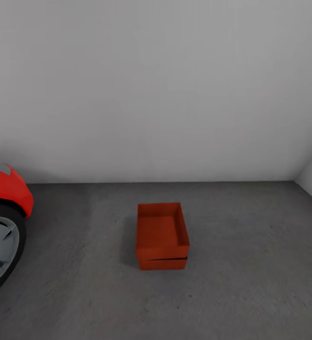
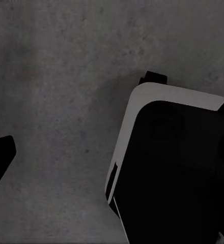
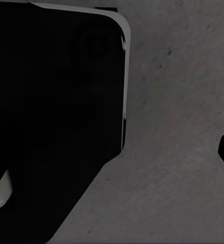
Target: Move the two storage containers from the living room to the garage. In the garage, place one container on the floor and stack the other container on top of it (either order is fine).
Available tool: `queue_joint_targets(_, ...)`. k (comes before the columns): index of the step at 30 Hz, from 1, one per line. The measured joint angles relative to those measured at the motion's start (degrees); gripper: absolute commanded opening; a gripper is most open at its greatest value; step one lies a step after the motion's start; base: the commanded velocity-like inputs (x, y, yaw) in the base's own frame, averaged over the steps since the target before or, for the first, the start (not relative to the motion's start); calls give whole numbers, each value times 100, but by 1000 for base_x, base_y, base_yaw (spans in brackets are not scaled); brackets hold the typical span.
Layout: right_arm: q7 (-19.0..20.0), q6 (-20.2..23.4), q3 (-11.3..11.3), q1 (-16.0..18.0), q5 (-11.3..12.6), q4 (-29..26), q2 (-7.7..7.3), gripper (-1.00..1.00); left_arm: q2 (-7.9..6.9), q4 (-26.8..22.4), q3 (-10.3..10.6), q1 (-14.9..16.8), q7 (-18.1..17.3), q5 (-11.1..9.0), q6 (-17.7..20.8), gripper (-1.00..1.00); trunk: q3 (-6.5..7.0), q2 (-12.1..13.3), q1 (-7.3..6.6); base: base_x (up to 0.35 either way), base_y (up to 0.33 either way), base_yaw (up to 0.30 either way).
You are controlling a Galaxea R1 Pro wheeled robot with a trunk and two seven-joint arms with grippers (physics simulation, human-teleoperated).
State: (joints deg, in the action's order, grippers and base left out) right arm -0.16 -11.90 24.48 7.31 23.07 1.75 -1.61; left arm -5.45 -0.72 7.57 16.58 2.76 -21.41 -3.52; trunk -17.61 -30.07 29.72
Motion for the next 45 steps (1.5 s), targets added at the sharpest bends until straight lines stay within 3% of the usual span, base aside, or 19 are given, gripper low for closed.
queue_joint_targets(24, -8, 0, 0, 0, 9, 0, 0, 100, 8, 38, 2, -2, -19, -4, 1, 100, 223, 0, 0, 0, 0, 0)
queue_joint_targets(35, -14, 3, -14, 0, 63, 0, -14, 100, 13, 57, 31, -256, -42, 38, 14, 100, 326, 0, 0, 0, 0, 0)
queue_joint_targets(45, -8, -1, -10, 0, 312, 1, -48, 100, 43, 53, 37, -289, -36, 78, -71, 100, 419, 1, 0, 0, 0, 0)
